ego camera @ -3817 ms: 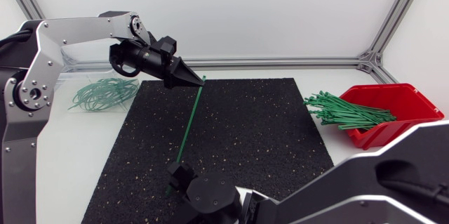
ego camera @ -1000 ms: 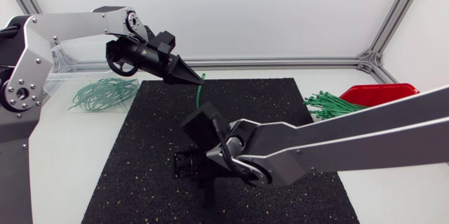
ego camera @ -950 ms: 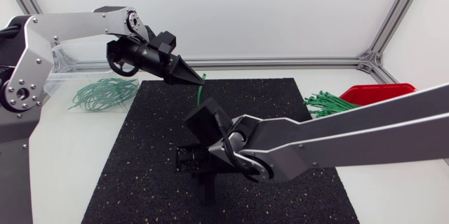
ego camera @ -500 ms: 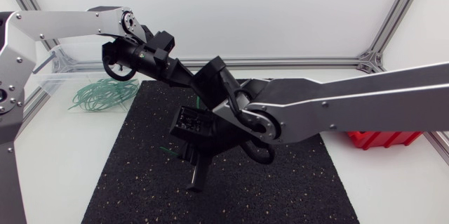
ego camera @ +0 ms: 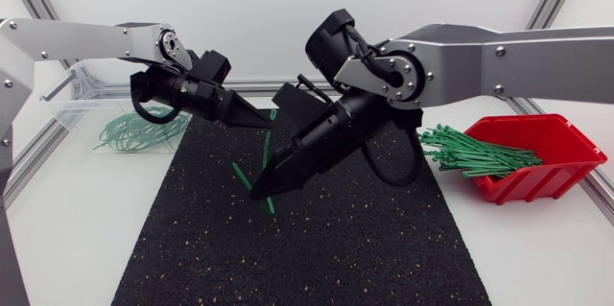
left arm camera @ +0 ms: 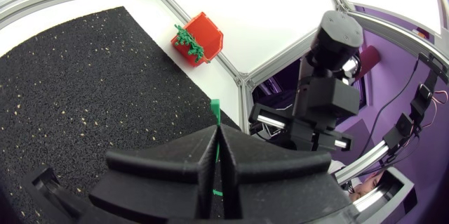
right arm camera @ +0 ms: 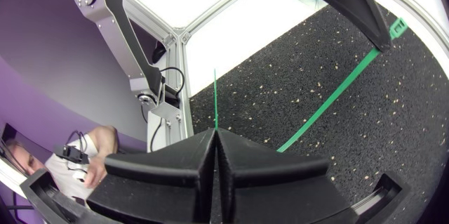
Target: Take a green cable tie from the red box, thread the tail through the head to close it, then place it in the transparent bin on the left.
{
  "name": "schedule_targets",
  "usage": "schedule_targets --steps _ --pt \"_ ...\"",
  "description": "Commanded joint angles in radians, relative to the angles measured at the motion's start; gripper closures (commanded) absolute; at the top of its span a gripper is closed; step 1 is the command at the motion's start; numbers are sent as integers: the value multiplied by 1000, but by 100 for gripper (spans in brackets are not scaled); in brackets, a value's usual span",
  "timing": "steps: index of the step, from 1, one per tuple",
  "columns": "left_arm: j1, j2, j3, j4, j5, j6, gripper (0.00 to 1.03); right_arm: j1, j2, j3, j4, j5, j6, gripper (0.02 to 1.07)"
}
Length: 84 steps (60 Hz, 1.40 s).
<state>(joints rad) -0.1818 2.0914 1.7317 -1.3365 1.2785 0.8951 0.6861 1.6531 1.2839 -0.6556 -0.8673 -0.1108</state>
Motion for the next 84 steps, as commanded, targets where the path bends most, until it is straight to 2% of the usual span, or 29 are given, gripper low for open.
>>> schedule_targets --steps 1,4,11,17,25,26,35,43,55,76,84 --pt "-1 -45 -46 0 28 64 100 -45 13 42 -58 -58 36 102" --pt "-4 -51 -63 5 41 79 100 -69 22 58 -91 -65 36 102" --pt "-13 -53 -100 20 78 102 100 -119 27 69 -147 -165 40 102" --pt "-16 -51 -121 26 116 107 100 -138 25 69 -180 -182 40 102" --pt "-27 -64 -149 25 163 105 100 -161 45 115 -305 -248 48 102" --pt "-30 -68 -158 25 171 105 100 -178 57 130 -342 -282 63 102" --pt "-35 -100 -182 33 193 107 100 -217 56 155 -383 -325 97 102" --pt "-42 -157 -192 46 202 108 100 -223 30 166 -383 -325 115 102" --pt "-68 -169 -179 132 200 110 100 -238 2 153 -368 -308 108 102" --pt "-38 -154 -307 399 177 114 100 -240 -15 86 -248 -226 53 102" --pt "-30 -149 -336 459 176 114 100 -235 -16 81 -239 -211 57 102"
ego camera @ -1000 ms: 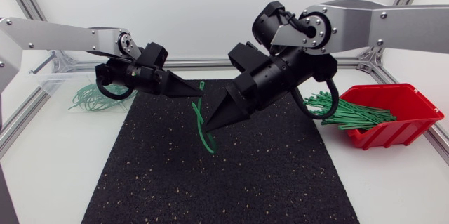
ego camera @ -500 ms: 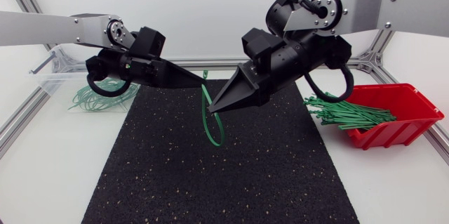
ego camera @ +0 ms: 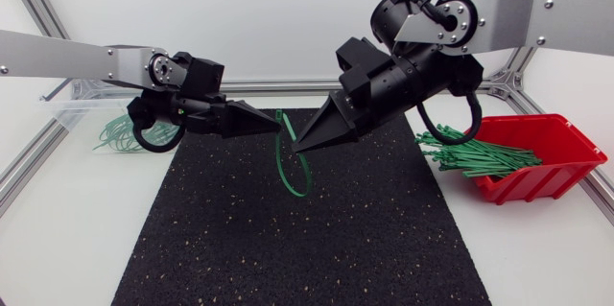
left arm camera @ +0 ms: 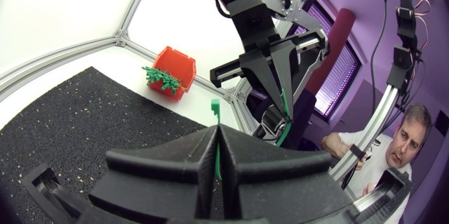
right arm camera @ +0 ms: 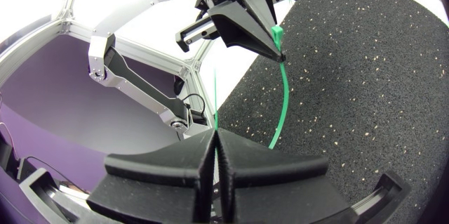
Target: Take a green cable tie from the red box, thread the tail through the head to close it, then place it in the transparent bin on the left.
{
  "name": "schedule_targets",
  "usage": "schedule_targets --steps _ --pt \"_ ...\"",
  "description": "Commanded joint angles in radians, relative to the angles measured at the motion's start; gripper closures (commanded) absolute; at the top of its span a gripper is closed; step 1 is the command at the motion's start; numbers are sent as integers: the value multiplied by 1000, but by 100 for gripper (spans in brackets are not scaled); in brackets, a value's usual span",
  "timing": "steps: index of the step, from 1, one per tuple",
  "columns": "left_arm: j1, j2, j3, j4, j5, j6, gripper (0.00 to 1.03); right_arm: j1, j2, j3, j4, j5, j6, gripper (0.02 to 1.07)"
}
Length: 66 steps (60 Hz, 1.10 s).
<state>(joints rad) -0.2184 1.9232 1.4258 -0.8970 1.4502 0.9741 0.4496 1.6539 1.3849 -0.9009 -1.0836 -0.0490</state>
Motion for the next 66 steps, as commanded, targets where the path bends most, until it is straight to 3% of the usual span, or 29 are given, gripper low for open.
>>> schedule_targets --steps 1,13,19,31,54,60,62,66 --pt "7 20 -33 26 4 35 100 4 -17 -18 7 5 -5 102" --pt "8 36 -51 86 3 35 100 23 15 -4 -92 -39 124 102" --pt "-1 36 -64 116 3 35 100 54 50 36 -231 -56 29 102" --pt "-19 20 -108 228 -62 35 100 67 43 32 -164 28 29 102" --pt "-30 -39 -249 449 -171 34 100 66 3 3 -102 102 15 102" --pt "-53 -82 -315 595 -241 -20 100 70 -11 -3 -107 131 -6 102" --pt "-59 -99 -349 690 -263 -72 100 77 -17 -6 -107 142 -11 102" --pt "-78 -135 -439 988 -320 -282 100 78 -32 -10 -107 156 -11 102"
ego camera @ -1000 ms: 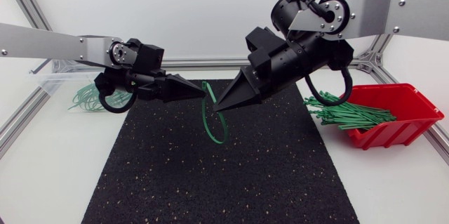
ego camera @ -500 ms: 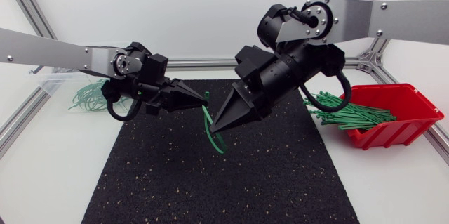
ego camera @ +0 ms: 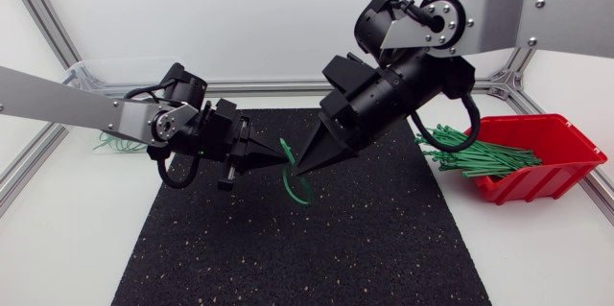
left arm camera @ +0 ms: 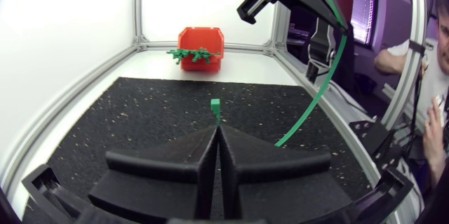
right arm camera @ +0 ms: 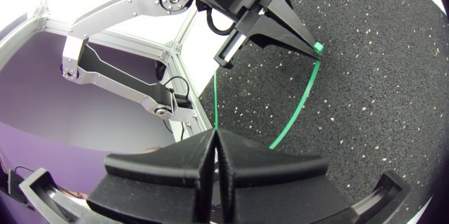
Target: Take a green cable tie from the red box, thread the tail through the head to close it, then place it in the transparent bin on the left.
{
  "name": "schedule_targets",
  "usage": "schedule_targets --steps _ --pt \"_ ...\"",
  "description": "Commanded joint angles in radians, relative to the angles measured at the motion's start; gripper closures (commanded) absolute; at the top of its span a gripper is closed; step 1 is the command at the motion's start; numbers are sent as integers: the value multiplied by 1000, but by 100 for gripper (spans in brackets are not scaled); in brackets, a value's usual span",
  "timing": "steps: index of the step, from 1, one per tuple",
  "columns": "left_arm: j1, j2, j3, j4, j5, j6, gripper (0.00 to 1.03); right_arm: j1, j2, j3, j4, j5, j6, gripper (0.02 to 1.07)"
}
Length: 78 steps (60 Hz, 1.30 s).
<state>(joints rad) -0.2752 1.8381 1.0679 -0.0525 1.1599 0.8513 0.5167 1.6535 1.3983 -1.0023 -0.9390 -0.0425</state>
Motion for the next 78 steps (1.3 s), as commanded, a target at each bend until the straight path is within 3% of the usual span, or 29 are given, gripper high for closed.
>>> schedule_targets --steps 1,3,7,22,35,78 --pt "-21 -54 -105 246 -35 -247 100 9 -34 -25 -5 9 -17 102" --pt "-21 -56 -132 378 -35 -362 100 9 -38 -25 -9 9 -17 102" --pt "-24 -62 -164 510 -35 -511 100 11 -43 -25 -21 8 -10 102" --pt "14 -102 -166 514 77 -733 100 26 -72 -4 -36 -23 93 102" --pt "22 -108 -178 545 113 -816 100 26 -66 8 -5 -27 182 102" --pt "21 -112 -215 717 110 -980 100 -24 32 16 143 -135 510 102"
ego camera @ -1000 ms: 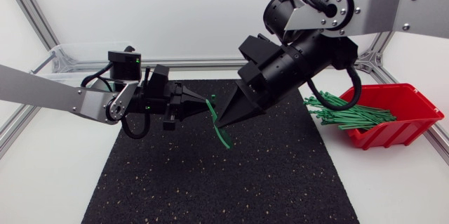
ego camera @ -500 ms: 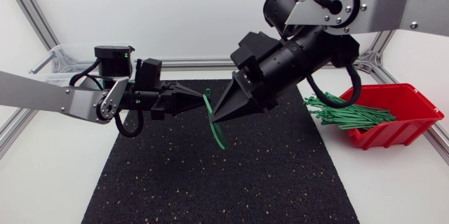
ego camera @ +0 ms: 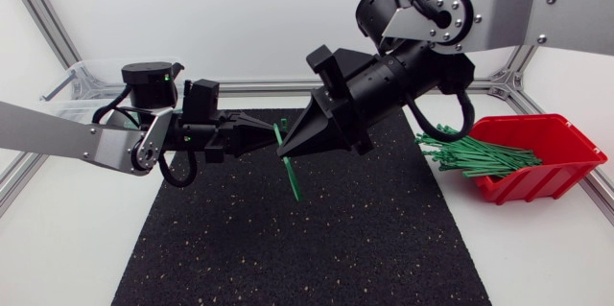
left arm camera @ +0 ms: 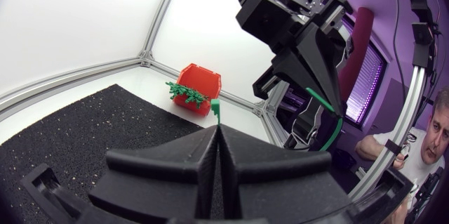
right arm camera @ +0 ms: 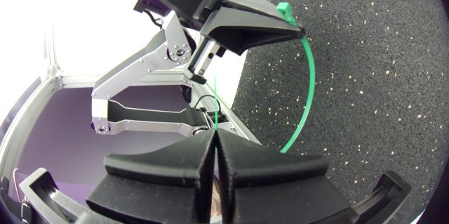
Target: Take a green cable tie from the red box, thread the tail through the head to close it, then place it in the transparent bin on the left.
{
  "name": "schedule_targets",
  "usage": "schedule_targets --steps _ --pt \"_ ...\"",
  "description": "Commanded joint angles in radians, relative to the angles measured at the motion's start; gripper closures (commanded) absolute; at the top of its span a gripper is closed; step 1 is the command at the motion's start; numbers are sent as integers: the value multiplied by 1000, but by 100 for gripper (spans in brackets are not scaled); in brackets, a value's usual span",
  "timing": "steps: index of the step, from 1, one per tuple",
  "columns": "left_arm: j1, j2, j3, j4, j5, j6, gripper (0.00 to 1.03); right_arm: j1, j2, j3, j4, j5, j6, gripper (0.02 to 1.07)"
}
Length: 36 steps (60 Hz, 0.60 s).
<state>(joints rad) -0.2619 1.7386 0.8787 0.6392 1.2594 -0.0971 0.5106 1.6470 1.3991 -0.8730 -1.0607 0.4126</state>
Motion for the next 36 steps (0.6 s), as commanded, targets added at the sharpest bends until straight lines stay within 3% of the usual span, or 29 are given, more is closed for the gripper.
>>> schedule_targets --steps 1,12,36 --pt "9 -13 -26 27 11 -32 100 -21 40 15 16 -16 60 102" --pt "7 -14 -29 48 -2 -47 100 -55 59 8 66 -32 161 101" --pt "4 -14 -34 100 -35 -85 100 -69 122 14 72 -105 189 101"
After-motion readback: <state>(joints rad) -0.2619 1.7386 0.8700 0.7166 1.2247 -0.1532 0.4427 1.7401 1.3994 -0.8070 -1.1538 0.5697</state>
